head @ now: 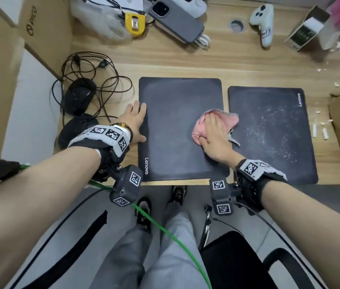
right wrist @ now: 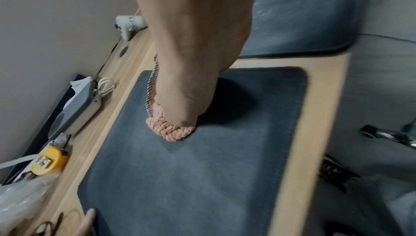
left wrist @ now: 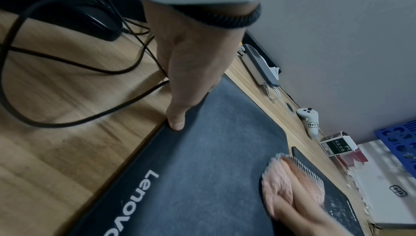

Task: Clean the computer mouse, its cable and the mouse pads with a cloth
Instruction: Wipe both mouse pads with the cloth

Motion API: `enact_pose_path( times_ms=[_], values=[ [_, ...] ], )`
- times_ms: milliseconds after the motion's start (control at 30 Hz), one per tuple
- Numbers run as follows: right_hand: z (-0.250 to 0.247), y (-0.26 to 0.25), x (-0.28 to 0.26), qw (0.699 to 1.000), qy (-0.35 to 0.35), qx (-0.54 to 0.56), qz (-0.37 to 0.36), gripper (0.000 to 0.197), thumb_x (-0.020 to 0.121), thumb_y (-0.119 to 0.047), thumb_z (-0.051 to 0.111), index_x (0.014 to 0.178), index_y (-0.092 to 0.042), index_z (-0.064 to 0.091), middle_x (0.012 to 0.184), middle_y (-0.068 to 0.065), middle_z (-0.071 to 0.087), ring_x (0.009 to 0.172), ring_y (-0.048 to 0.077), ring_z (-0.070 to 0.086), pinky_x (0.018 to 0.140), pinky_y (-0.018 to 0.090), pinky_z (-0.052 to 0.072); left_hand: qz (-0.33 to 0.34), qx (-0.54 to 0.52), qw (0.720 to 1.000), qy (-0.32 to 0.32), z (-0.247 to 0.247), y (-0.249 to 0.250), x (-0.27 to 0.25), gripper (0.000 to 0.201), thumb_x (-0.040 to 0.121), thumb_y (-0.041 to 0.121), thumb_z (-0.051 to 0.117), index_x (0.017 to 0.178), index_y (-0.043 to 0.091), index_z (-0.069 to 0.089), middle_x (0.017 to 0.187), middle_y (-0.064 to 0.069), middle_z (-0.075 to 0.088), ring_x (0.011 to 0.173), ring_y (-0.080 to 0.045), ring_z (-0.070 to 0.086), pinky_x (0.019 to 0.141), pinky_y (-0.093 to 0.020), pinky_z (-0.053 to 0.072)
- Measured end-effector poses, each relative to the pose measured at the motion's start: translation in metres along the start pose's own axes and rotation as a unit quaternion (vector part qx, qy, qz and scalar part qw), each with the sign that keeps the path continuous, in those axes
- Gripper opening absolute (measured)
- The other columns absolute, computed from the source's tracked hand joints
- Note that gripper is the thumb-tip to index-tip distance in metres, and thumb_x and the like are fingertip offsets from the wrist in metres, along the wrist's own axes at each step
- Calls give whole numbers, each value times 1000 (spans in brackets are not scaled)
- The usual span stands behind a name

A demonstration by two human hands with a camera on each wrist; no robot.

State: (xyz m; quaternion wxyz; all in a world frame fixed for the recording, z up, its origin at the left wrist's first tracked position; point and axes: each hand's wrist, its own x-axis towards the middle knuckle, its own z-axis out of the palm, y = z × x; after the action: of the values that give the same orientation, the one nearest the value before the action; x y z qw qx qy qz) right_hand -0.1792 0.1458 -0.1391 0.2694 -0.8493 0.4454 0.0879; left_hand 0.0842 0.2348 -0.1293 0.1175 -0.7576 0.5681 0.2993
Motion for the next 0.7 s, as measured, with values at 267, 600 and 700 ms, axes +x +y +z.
enact_pose_path(
  times_ms=[267,600,700],
  values=[
    [42,-59,-70,999,-34,-9,-24,79,93,-19,49,151,-1,-1,160,15,-4,148,28,-8,119,40,-9,30,-2,998,59,20,0,-12,86,87,23,67,148,2,11,157,-17,6,139,-31,16,112,-43,28],
    [53,-50,-84,995,-74,0,-64,79,94,-13,48,152,-6,-5,161,9,-11,148,20,-15,120,35,-12,32,60,996,53,15,-1,-11,81,87,32,66,144,4,17,151,-14,17,133,-31,26,98,-47,39],
    [34,-12,-92,998,-57,18,10,81,91,-8,49,152,-4,-3,161,12,-8,148,27,-12,120,39,-9,37,56,996,57,17,-2,-10,81,86,32,66,144,5,17,152,-14,16,133,-31,26,100,-46,37]
  ],
)
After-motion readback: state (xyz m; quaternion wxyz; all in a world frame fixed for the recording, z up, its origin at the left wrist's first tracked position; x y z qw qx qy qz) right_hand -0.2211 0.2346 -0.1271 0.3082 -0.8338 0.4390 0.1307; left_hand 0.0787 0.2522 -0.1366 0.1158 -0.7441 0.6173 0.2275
